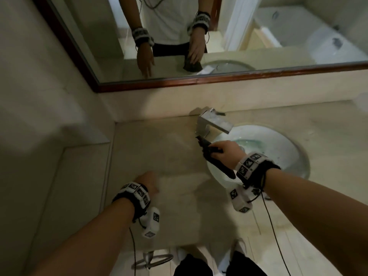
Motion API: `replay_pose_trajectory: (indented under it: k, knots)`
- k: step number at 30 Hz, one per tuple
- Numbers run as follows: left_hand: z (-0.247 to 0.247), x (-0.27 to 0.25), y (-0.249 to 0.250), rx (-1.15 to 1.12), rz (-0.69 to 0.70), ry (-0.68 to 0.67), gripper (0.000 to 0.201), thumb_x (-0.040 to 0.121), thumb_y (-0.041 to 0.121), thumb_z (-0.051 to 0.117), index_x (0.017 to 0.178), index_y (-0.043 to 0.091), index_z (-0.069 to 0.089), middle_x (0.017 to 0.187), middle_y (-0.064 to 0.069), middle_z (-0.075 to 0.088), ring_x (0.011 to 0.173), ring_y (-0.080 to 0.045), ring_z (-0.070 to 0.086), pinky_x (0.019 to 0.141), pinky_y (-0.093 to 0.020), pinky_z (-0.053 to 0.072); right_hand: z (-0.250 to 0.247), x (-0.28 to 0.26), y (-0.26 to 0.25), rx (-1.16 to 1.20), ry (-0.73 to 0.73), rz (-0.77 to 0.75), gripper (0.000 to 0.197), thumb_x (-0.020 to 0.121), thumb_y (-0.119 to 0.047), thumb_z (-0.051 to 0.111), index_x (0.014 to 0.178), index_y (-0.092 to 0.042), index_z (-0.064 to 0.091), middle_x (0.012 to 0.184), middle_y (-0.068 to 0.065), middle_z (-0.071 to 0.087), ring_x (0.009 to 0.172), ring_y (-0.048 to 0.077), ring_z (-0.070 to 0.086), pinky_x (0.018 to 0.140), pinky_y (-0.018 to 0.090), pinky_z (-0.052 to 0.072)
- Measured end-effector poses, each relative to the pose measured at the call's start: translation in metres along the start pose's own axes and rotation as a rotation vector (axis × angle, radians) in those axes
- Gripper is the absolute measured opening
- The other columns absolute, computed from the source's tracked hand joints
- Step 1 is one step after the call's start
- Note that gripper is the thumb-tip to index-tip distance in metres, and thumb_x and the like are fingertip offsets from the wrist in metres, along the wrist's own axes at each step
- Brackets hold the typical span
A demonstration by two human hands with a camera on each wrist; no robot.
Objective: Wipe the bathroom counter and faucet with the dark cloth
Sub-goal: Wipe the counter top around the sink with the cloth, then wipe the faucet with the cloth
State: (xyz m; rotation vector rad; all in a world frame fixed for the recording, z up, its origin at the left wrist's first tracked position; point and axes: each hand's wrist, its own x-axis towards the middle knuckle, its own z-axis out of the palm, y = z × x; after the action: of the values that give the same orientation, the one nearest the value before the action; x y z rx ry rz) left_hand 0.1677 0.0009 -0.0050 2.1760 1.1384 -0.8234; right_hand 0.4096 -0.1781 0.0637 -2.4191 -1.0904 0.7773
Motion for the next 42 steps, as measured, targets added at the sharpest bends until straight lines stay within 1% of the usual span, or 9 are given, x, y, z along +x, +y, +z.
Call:
replay_pose_trajectory:
  k: [8, 13, 17, 21, 25, 32, 36, 39, 42]
  knots:
    - [-0.068, -0.058, 0.134, -0.197, 0.554, 0.442, 0.073, 0.083, 0.024, 0.073, 0.146, 0.016, 0.037, 0.147, -0.008, 0.043, 0.134, -0.025, 0.041, 0.108, -0.03, 0.034, -0.051, -0.003, -0.021, 0.228, -0.111, -0.181, 0.018, 0.091, -0.009, 0.061, 0.09, -0.026, 0.066, 0.091, 0.001, 0.067, 0.093, 0.025, 0.064, 0.081, 0.033, 0.048]
    - [-0.077, -0.073, 0.173, -0.399, 0.654, 0.528, 0.07, 0.08, 0.024, 0.075, 0.141, 0.013, 0.042, 0.123, 0.003, 0.054, 0.11, -0.013, 0.052, 0.092, -0.027, 0.041, -0.082, -0.008, -0.008, 0.302, -0.236, -0.27, 0.025, 0.091, -0.002, 0.06, 0.1, -0.023, 0.069, 0.104, 0.002, 0.069, 0.103, 0.017, 0.061, 0.095, 0.029, 0.044]
    - [-0.066, -0.062, 0.195, -0.326, 0.554, 0.427, 0.012, 0.086, 0.027, 0.068, 0.091, 0.018, 0.063, 0.09, 0.001, 0.064, 0.08, -0.017, 0.058, 0.069, -0.026, 0.042, -0.098, 0.002, 0.015, 0.271, -0.294, -0.288, 0.035, 0.084, -0.005, 0.062, 0.106, -0.03, 0.071, 0.111, 0.004, 0.07, 0.108, 0.022, 0.063, 0.102, 0.041, 0.045]
    - [-0.039, -0.054, 0.224, -0.456, 0.396, 0.425, 0.03, 0.09, 0.031, 0.064, 0.064, 0.022, 0.05, 0.064, 0.002, 0.051, 0.062, -0.017, 0.049, 0.057, -0.027, 0.037, -0.117, 0.013, 0.047, 0.171, -0.338, -0.303, 0.031, 0.088, -0.001, 0.059, 0.114, -0.017, 0.065, 0.105, -0.001, 0.062, 0.101, 0.017, 0.058, 0.092, 0.03, 0.044]
    - [-0.016, -0.047, 0.256, -0.612, 0.299, 0.402, 0.033, 0.091, 0.032, 0.063, 0.072, 0.005, 0.061, 0.066, -0.012, 0.058, 0.061, -0.018, 0.051, 0.059, -0.028, 0.041, -0.128, 0.026, 0.083, 0.183, -0.421, -0.361, 0.031, 0.086, -0.005, 0.06, 0.107, -0.025, 0.066, 0.103, -0.002, 0.068, 0.099, 0.018, 0.063, 0.09, 0.032, 0.049]
    - [0.007, -0.037, 0.275, -0.656, 0.171, 0.393, 0.03, 0.089, 0.038, 0.062, 0.075, 0.011, 0.061, 0.074, -0.014, 0.063, 0.069, -0.023, 0.057, 0.069, -0.036, 0.049, -0.126, 0.058, 0.111, 0.017, -0.443, -0.416, 0.038, 0.092, -0.004, 0.049, 0.126, -0.016, 0.063, 0.121, 0.008, 0.065, 0.11, 0.024, 0.061, 0.101, 0.041, 0.046]
    - [0.016, -0.031, 0.275, -0.683, 0.115, 0.382, 0.022, 0.091, 0.03, 0.062, 0.071, 0.022, 0.057, 0.072, -0.005, 0.061, 0.072, -0.022, 0.06, 0.069, -0.032, 0.048, -0.119, 0.084, 0.12, 0.234, -0.434, -0.212, 0.024, 0.096, -0.012, 0.051, 0.114, -0.017, 0.065, 0.107, 0.01, 0.069, 0.096, 0.024, 0.066, 0.087, 0.039, 0.056]
    - [0.027, -0.024, 0.273, -0.709, 0.075, 0.351, 0.018, 0.091, 0.027, 0.06, 0.079, 0.015, 0.06, 0.076, -0.007, 0.061, 0.072, -0.022, 0.058, 0.065, -0.028, 0.044, -0.118, 0.105, 0.117, 0.465, -0.332, -0.011, 0.026, 0.097, -0.012, 0.051, 0.121, -0.01, 0.059, 0.095, 0.012, 0.064, 0.077, 0.021, 0.06, 0.066, 0.027, 0.049]
    - [0.039, -0.012, 0.271, -0.729, 0.056, 0.316, 0.021, 0.092, 0.029, 0.059, 0.091, 0.009, 0.062, 0.085, -0.011, 0.065, 0.079, -0.027, 0.062, 0.066, -0.029, 0.045, -0.116, 0.127, 0.111, 0.535, -0.234, 0.041, 0.034, 0.097, -0.014, 0.052, 0.131, -0.013, 0.051, 0.093, 0.01, 0.06, 0.076, 0.021, 0.057, 0.065, 0.033, 0.05]
